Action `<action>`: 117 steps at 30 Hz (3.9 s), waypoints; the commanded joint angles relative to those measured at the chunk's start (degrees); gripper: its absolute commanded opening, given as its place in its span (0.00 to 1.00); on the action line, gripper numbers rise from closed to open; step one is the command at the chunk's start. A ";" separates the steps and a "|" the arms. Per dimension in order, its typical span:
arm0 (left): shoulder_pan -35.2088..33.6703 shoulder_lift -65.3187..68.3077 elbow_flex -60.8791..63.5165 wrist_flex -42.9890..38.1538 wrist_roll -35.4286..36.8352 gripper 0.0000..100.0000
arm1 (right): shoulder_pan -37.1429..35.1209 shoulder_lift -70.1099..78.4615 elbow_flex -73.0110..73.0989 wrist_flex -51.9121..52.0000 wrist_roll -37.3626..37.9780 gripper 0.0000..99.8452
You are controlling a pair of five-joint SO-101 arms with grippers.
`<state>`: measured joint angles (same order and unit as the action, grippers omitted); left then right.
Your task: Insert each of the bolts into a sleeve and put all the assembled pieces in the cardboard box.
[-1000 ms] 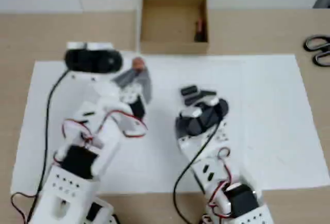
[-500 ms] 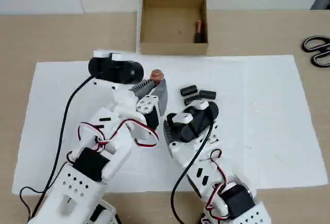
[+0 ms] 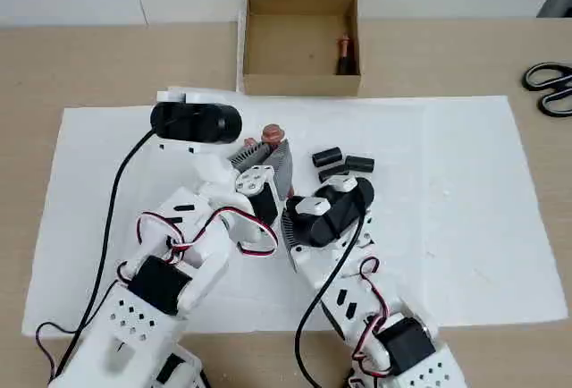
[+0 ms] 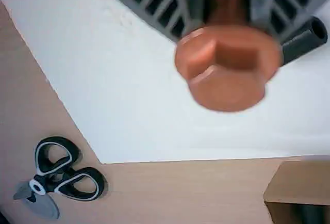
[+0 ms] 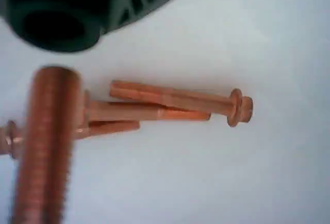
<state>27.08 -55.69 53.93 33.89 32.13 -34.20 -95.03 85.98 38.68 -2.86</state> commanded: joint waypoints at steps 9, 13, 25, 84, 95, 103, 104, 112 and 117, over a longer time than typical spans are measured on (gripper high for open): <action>1.32 -0.88 1.54 -0.09 0.35 0.01 | -0.22 -1.01 -0.62 -1.54 -0.09 0.00; 2.11 -0.88 1.80 -0.09 0.35 0.01 | -0.22 -1.01 -0.62 -1.54 -0.09 0.00; 2.29 -0.88 4.35 0.18 0.09 0.01 | -0.22 -1.01 -0.62 -1.54 -0.09 0.00; -19.25 -1.32 0.57 11.60 -0.18 0.23 | 14.02 -0.48 -0.62 -2.42 0.09 0.00; -21.36 -1.32 0.48 26.64 -3.87 0.23 | 23.16 22.29 -25.93 -2.68 7.56 0.00; -21.45 -1.32 0.57 26.73 -4.04 0.23 | 23.16 67.65 -66.37 -7.43 7.38 0.00; -21.45 -1.32 0.57 26.73 -4.04 0.23 | 23.16 72.66 -70.51 -9.45 7.38 0.00; -21.45 -1.32 3.56 26.37 -4.04 0.23 | 23.25 108.88 -97.41 -23.08 7.47 0.00; -21.45 -1.32 4.97 26.37 -4.04 0.23 | 23.16 125.67 -110.59 -23.34 7.47 0.00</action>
<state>5.98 -56.48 59.12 60.35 28.70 -11.43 24.35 -13.98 16.97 4.00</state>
